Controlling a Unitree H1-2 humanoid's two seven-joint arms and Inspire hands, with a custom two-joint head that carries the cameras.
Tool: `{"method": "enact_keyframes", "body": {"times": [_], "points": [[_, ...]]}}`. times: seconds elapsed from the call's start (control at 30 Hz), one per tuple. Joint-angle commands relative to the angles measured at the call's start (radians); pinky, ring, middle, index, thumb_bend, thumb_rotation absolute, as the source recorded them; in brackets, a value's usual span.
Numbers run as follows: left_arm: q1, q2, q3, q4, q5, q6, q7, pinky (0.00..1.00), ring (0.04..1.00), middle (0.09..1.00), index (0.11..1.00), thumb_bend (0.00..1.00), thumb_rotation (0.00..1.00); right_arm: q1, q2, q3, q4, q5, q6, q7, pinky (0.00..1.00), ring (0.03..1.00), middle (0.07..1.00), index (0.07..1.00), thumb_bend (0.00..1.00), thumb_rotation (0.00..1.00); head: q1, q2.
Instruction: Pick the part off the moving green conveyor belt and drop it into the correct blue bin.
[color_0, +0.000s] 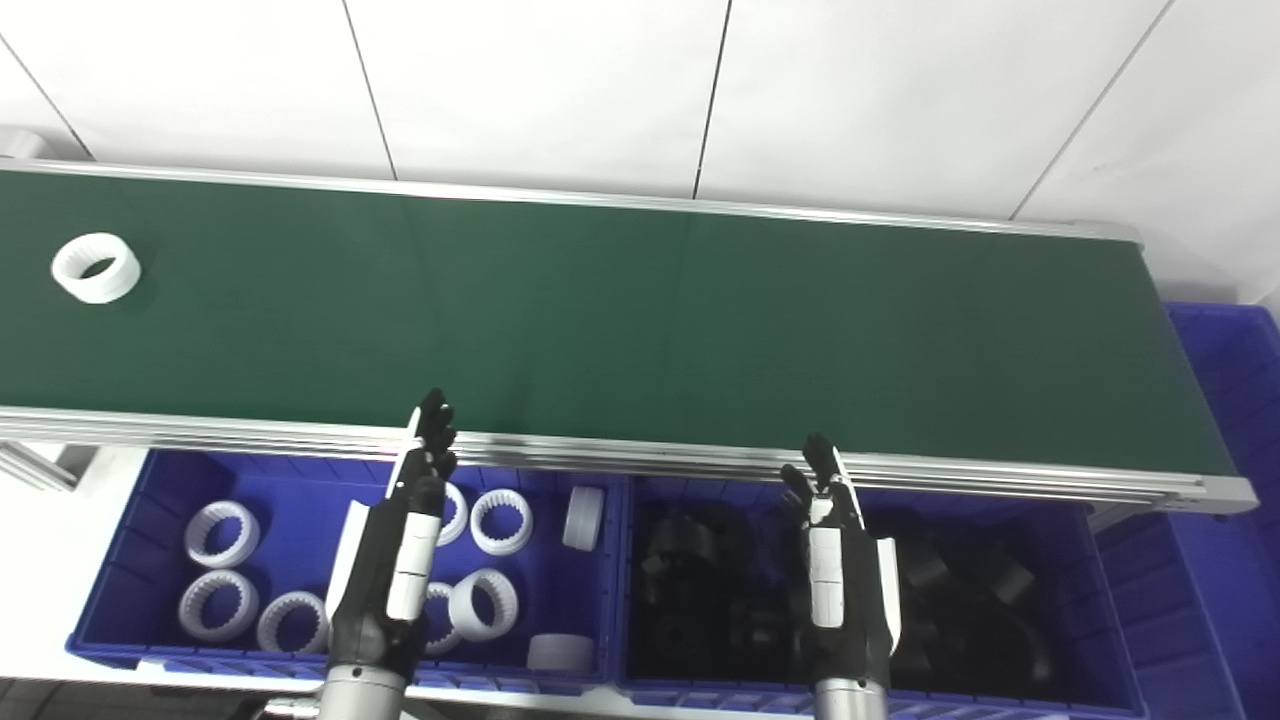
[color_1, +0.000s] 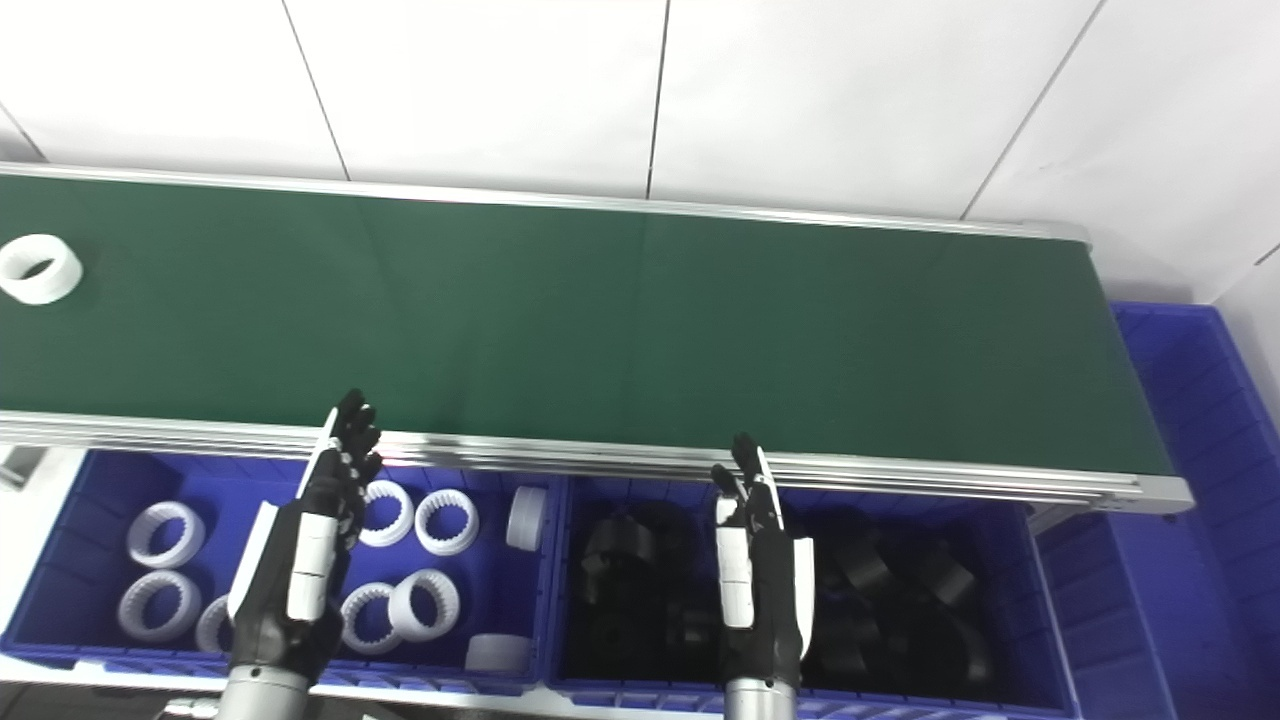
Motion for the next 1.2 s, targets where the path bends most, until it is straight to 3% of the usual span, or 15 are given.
{"method": "enact_keyframes", "body": {"times": [0.0, 0.33, 0.63, 1.03, 1.17], "points": [[-0.006, -0.003, -0.004, -0.016, 0.002, -0.048, 0.004, 1.0, 1.0, 1.0, 1.0, 0.56, 1.0, 0.058, 0.047, 0.036, 0.0, -0.032, -0.05, -0.007, 0.88, 0.906, 0.957, 0.944, 0.79, 0.99, -0.001, -0.006], [-0.012, 0.003, 0.002, -0.005, 0.001, -0.039, 0.006, 1.0, 1.0, 1.0, 1.0, 0.55, 1.0, 0.058, 0.061, 0.036, 0.023, -0.07, -0.066, -0.042, 0.9, 0.927, 0.989, 0.957, 0.75, 1.0, -0.008, -0.019], [-0.012, 0.002, 0.003, 0.003, -0.002, -0.041, 0.007, 1.0, 1.0, 1.0, 1.0, 0.54, 1.0, 0.059, 0.077, 0.019, 0.063, -0.118, -0.182, -0.117, 0.83, 0.881, 0.965, 0.942, 0.7, 1.0, -0.001, -0.029], [-0.012, -0.01, -0.003, 0.018, 0.004, -0.045, 0.014, 1.0, 1.0, 1.0, 1.0, 0.57, 1.0, 0.06, 0.064, 0.015, 0.064, -0.11, -0.177, -0.107, 0.83, 0.884, 0.97, 0.951, 0.71, 1.0, 0.02, -0.039], [-0.007, -0.024, 0.002, 0.011, -0.041, -0.011, 0.009, 1.0, 1.0, 1.0, 1.0, 0.55, 1.0, 0.06, 0.057, 0.016, 0.063, -0.091, -0.171, -0.094, 0.84, 0.891, 0.973, 0.956, 0.72, 1.0, 0.025, -0.041]]}}
